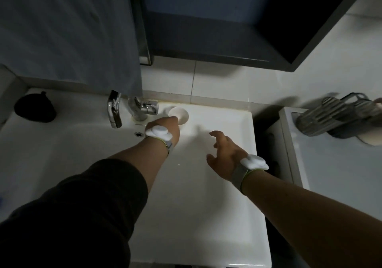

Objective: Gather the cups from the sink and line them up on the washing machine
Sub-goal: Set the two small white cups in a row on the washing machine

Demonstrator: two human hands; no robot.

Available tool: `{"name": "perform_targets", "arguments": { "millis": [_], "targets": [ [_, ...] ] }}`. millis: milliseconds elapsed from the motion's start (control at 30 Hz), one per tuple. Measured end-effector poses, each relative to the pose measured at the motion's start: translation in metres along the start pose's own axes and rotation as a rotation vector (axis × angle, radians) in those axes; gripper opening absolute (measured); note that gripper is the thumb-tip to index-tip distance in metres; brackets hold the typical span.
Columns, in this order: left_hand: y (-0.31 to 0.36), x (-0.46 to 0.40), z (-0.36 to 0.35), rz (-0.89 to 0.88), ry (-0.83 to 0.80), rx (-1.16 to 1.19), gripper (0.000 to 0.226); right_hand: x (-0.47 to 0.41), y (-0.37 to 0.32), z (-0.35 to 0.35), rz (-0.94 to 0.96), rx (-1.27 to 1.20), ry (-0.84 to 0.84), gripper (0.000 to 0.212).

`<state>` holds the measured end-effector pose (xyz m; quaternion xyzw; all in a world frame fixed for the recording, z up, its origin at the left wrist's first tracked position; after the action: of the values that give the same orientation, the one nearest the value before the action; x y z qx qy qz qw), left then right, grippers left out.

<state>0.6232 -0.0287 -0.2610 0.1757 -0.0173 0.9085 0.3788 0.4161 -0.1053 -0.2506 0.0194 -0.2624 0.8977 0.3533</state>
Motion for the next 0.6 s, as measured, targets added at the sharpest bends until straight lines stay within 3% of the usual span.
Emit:
{"name": "perform_targets", "arguments": {
  "millis": [133,600],
  "targets": [
    [0.019,0.014,0.013,-0.195,0.08,0.044,0.033,0.014,0.009,0.007,-0.039,-0.011,-0.002,0.063],
    [0.105,0.105,0.025,-0.487,0.134,-0.063,0.033,0.09,0.036,0.043,-0.132,-0.056,0.088,0.063]
  ]
}}
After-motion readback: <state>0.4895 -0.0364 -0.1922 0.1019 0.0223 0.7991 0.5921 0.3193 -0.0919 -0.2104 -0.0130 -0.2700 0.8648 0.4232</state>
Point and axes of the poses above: each hand's wrist, its own x-axis away from the middle knuckle, its own z-axis out of the back of the hand, y = z × x, the point moved 9 cm from there along -x, towards the middle knuckle, and after that the axes turned 3 degrees about z, right-handed, at the moved point
